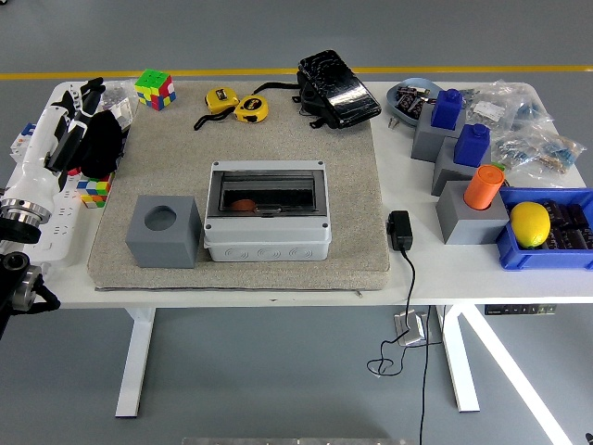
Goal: Fetch the battery,place it into the box,close the lid of the box
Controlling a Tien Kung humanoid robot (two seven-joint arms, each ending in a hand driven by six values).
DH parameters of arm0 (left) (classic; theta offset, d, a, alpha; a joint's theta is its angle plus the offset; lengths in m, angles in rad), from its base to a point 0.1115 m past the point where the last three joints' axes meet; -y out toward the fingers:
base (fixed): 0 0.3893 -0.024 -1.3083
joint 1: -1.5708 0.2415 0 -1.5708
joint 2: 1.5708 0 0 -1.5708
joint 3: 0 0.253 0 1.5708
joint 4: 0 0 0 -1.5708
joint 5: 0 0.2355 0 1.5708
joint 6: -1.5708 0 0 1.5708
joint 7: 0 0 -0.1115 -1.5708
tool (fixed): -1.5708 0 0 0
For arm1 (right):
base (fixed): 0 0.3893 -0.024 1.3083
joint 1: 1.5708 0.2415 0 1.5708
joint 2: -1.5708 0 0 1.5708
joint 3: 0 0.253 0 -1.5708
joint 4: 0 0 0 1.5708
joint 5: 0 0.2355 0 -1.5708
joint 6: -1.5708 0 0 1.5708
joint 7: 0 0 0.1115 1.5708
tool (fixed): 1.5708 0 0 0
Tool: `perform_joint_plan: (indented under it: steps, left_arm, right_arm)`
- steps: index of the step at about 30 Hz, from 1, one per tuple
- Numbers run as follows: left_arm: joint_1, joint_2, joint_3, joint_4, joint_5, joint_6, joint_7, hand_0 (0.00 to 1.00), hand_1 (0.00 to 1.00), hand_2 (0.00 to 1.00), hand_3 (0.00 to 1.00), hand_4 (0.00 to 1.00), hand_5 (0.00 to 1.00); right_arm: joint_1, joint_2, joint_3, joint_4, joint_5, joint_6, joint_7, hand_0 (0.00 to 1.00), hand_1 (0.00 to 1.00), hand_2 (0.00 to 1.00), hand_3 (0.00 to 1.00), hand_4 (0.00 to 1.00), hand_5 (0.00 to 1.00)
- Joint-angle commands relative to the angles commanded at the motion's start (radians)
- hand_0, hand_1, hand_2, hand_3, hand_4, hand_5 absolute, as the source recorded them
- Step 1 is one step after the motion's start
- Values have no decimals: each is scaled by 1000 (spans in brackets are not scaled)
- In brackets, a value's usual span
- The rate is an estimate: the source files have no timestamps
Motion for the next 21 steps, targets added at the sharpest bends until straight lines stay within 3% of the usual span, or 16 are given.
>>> perform_joint_plan:
  steps: [21]
  left_arm:
    - [-4, 1, 0, 0, 4, 5, 0, 938, 927, 904, 885, 998, 998]
  right_arm:
    - [1, 1, -1, 0, 0, 0, -1, 847, 848, 812, 855, 998, 998]
